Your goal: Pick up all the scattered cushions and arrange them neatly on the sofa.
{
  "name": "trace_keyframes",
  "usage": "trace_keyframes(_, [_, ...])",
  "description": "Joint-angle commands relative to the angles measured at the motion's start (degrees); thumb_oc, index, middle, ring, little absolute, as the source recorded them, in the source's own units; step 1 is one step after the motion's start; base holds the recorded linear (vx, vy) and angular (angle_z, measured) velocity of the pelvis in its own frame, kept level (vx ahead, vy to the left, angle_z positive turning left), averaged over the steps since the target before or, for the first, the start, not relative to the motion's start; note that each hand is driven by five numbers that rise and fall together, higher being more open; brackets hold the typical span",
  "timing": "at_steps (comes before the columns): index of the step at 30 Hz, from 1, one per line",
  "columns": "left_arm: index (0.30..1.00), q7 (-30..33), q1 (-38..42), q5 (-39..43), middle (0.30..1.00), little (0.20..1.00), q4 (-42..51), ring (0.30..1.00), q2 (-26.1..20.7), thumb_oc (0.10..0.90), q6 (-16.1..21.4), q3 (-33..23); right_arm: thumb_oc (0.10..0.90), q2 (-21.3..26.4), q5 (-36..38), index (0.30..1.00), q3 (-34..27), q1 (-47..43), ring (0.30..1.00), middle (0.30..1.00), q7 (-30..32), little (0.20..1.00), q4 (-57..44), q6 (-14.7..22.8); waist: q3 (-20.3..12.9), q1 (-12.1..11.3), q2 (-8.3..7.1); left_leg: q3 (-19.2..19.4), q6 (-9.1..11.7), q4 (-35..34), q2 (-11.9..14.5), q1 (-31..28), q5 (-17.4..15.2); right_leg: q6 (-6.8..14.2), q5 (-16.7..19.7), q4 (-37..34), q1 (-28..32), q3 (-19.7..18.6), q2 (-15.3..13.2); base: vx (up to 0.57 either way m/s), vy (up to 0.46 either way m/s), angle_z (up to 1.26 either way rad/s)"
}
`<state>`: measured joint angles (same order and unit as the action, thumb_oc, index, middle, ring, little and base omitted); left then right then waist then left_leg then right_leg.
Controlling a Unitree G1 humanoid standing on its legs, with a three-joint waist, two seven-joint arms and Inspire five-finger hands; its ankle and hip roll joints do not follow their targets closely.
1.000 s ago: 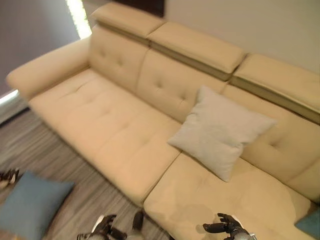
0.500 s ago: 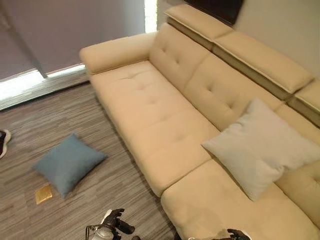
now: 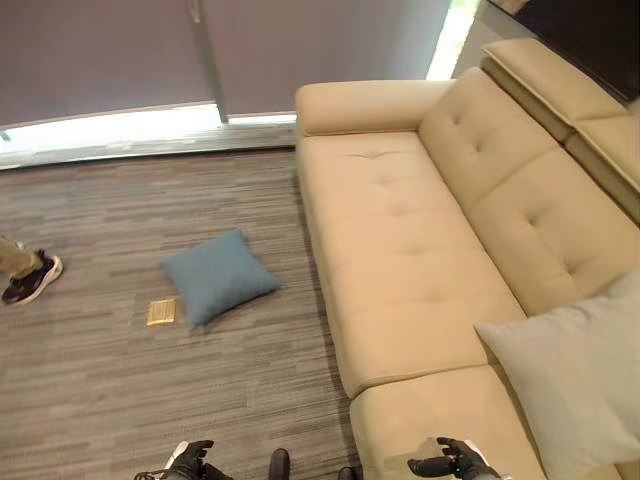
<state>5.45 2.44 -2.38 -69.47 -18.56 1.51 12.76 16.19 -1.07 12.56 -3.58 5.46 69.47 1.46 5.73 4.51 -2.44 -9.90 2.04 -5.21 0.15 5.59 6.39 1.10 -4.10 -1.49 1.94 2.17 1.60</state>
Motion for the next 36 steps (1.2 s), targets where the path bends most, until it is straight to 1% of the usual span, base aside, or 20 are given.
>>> trace_keyframes(1, [0.9,1.03,2.58,-0.14,0.9,0.9,-0.19,0.9,-2.03,0.8,1.4,-1.8,0.8,0.91,0.38,0.9,-0.33,-0.74,0.9,0.9,1.72,0.9,-0.23,0.3,-0.11,0.8,-2.05,6.6,-0.94,1.05,-2.86,-3.0,-6.61,4.62,1.37,4.1,-6.22,-3.34,-2.0,-0.06,-0.034,0.69])
trace_keyframes(2, [0.9,1.46,2.72,1.16,0.9,0.9,0.17,0.9,-1.22,0.8,1.16,-2.17,0.8,1.51,0.75,0.9,-1.07,-0.71,0.9,0.9,1.81,0.9,-0.53,0.18,1.54,1.12,-2.5,12.72,-0.55,7.04,-2.03,0.05,-7.97,4.71,1.15,2.47,-4.43,1.43,-4.15,-0.06,-0.02,0.44])
trace_keyframes(3, [0.9,1.46,2.73,1.17,0.9,0.9,0.17,0.9,-1.22,0.8,1.16,-2.18,0.8,1.5,0.75,0.9,-1.08,-0.72,0.9,0.9,1.81,0.9,-0.52,0.18,1.41,1.18,-2.48,12.67,-0.55,7.08,-2.04,0.25,-7.91,4.71,1.22,2.43,-4.58,1.48,-4.16,-0.07,-0.013,0.88])
trace_keyframes(5, [0.9,1.39,2.45,0.8,0.9,0.9,0.22,0.9,-1.1,0.8,0.96,-2.31,0.8,2.2,0.05,0.9,-0.79,-1.49,0.9,0.9,2.06,0.9,0.04,-0.41,1.53,0.96,-2.73,19.01,-0.69,8.65,0.14,1.22,-8.04,4.86,1.56,1.4,-3.54,4.01,-5.11,0.04,0.039,1.52])
trace_keyframes(8, [0.9,1.38,1.83,0.04,0.9,0.9,-0.49,0.9,-1.24,0.8,0.67,-2.62,0.8,1.79,-0.45,0.9,-0.23,-2.1,0.9,0.9,1.94,0.9,0.57,-0.74,0.76,0.44,-3.75,20.78,-0.96,8.96,1.47,2.35,-7.97,5.38,1.65,1.19,-2.93,5.1,-5.65,0.1,0.031,0.59])
trace_keyframes(11, [0.9,1.18,1.43,-0.22,0.9,0.9,-0.8,0.9,-1.42,0.8,0.39,-3.03,0.8,1.49,-1.22,0.9,-0.06,-1.92,0.9,0.9,1.84,0.9,1.36,-0.95,0.07,0.14,-3.84,20.73,-1.46,7.1,1.38,1.29,-7.91,5.56,1.07,1.4,-2.49,5.62,-5.72,0.14,0.097,0.12])
trace_keyframes(14, [0.9,1.11,0.87,-0.71,0.9,0.9,-1.38,0.9,-1.71,0.8,0.23,-3.22,0.8,0.78,-1.63,0.9,0.21,-2.24,0.9,0.9,1.56,0.9,1.75,-1.25,-0.55,-0.1,-4.13,19.62,-2.29,5.97,0.38,0.2,-8.22,6.01,0.16,4.72,-2.77,5.43,-6.41,0.15,0.144,0.22])
trace_keyframes(15, [0.9,1.07,0.86,-0.64,0.9,0.9,-1.39,0.9,-1.79,0.8,0.2,-3.46,0.8,0.44,-1.9,0.9,0.53,-2.49,0.9,0.9,1.47,0.9,1.5,-1.23,-0.44,-0.32,-4.02,19.5,-2.84,5.72,-0.14,-0.34,-8.51,6.26,-0.21,7.2,-3.25,5.28,-6.79,0.18,0.29,0.22])
trace_keyframes(16, [0.9,1.12,0.98,-0.31,0.9,0.9,-1.37,0.9,-2.03,0.8,0.27,-3.84,0.8,-0.2,-2.03,0.9,0.88,-2.78,0.9,0.9,1.17,0.9,1.12,-1.14,0.08,-0.63,-3.57,19.11,-3.64,4.98,-0.83,-1.73,-8.86,6.65,0.46,12.91,-5.35,5.01,-7.69,0.13,0.227,0.13])
trace_keyframes(17, [0.9,1.12,0.98,-0.31,0.9,0.9,-1.37,0.9,-2.03,0.8,0.27,-3.84,0.8,-0.21,-2.02,0.9,0.87,-2.79,0.9,0.9,1.17,0.9,1.13,-1.14,0.09,-0.67,-3.6,19.17,-3.66,4.93,-0.87,-1.76,-8.84,6.67,0.38,13.09,-5.45,4.95,-7.74,0.12,0.209,-0.06])
trace_keyframes(19, [0.9,1.25,1.21,0.3,0.9,0.9,-1.36,0.9,-2.39,0.8,0.05,-4.22,0.8,-0.66,-1.92,0.9,1.37,-3.64,0.9,0.9,1.25,0.9,0.73,-1.13,0.92,-0.6,-3.23,18.8,-4.5,3.52,-1.6,-3.45,-8.53,7.19,4.06,20.12,-7.88,4.28,-8.87,0.1,0.159,-0.13])
trace_keyframes(21, [0.9,1.26,1.48,0.81,0.9,0.9,-0.85,0.9,-2.76,0.8,0.07,-4.17,0.8,-1.22,-1.7,0.9,2.21,-3.81,0.9,0.9,1.29,0.9,-0.53,-0.77,1.9,-0.51,-2.09,17.91,-4.7,1.92,-1.41,-5.92,-8.72,6.39,3.77,26.77,-11.33,3.43,-7.86,0.18,0.17,0.18])
trace_keyframes(24, [0.9,1.23,1.41,1.23,0.9,0.9,-0.75,0.9,-2.62,0.8,0.21,-4.16,0.8,-1.17,-1.74,0.9,2.45,-3.87,0.9,0.9,1.22,0.9,-0.85,-0.74,2.02,-0.38,-1.8,17.32,-4.64,1.3,-1.78,-7.65,-9.25,5.84,2.94,24.9,-12.62,3.63,-6.71,0.23,0.086,0.2])
trace_keyframes(25, [0.9,1.2,1.38,1.4,0.9,0.9,-0.83,0.9,-2.59,0.8,0.17,-4.14,0.8,-1.12,-1.78,0.9,2.59,-3.98,0.9,0.9,1.17,0.9,-0.85,-0.8,1.93,-0.41,-1.85,17.06,-4.57,1.17,-2.02,-8.09,-9.55,5.6,2.59,22.38,-13.06,4.27,-6.3,0.27,0.018,0.11])
trace_keyframes(26, [0.9,1.19,1.51,1.51,0.9,0.9,-1.21,0.9,-2.27,0.8,0.14,-3.98,0.8,-0.91,-2.26,0.9,2.99,-4.43,0.9,0.9,1.26,0.9,-0.7,-0.93,2.11,-0.14,-2.2,16.41,-4.5,0.84,-2.72,-9.31,-10.47,5.61,3.88,16.62,-14.88,6.04,-5.46,0.35,0.017,-0.01])
trace_keyframes(27, [0.9,1.07,1.52,1.56,0.9,0.9,-1.33,0.9,-2.13,0.8,0.15,-4.05,0.8,-0.81,-2.42,0.9,3.06,-4.4,0.9,0.9,1.2,0.9,-0.84,-0.96,2.24,0.24,-2.38,15.88,-4.46,0.85,-3.04,-9.75,-10.82,5.88,4.51,14.01,-15.23,6.11,-4.86,0.27,0.008,-0.05])
trace_keyframes(28, [0.9,1.07,1.51,1.56,0.9,0.9,-1.34,0.9,-2.12,0.8,0.15,-4.05,0.8,-0.79,-2.42,0.9,3.06,-4.39,0.9,0.9,1.2,0.9,-0.84,-0.97,2.33,0.28,-2.31,15.82,-4.44,0.83,-2.96,-9.89,-10.87,5.87,4.53,13.89,-15.03,6.19,-4.8,0.17,0.001,0.01])
trace_keyframes(30, [0.9,0.79,1.49,2.59,0.9,0.9,-1.67,0.9,-1.79,0.8,0.26,-5.01,0.8,-0.46,-2.56,0.9,2.91,-4.08,0.9,0.9,1.06,0.9,-1.15,-1.05,2.77,1.04,-2.65,14.3,-4.38,0.68,-3.81,-11.56,-11.74,6.53,6.32,9.85,-16.68,5.33,-2.85,0.28,-0.005,0.11])
trace_keyframes(31, [0.9,0.6,1.4,2.79,0.9,0.9,-1.92,0.9,-1.41,0.8,0.36,-5.19,0.8,-0.27,-2.44,0.9,2.64,-3.33,0.9,0.9,1.15,0.9,-1.31,-1.14,2.81,1.37,-2.89,12.9,-4.24,0.96,-4.59,-12.53,-12.53,6.68,6.4,7.34,-15.59,5.42,-2.56,0.36,-0.026,0.14])
trace_keyframes(36, [0.9,0.61,1.24,1.81,0.9,0.9,-2.04,0.9,-0.54,0.8,0.14,-4.14,0.8,0.06,-1.98,0.9,1.72,-1.04,0.9,0.9,1.1,0.9,-0.79,-1.26,1.63,2.38,-2.45,12.12,-3.02,3.95,-4.37,-13.48,-15.51,5.07,5.09,8.64,-13.7,5.31,-2.54,0.29,-0.062,0.55])
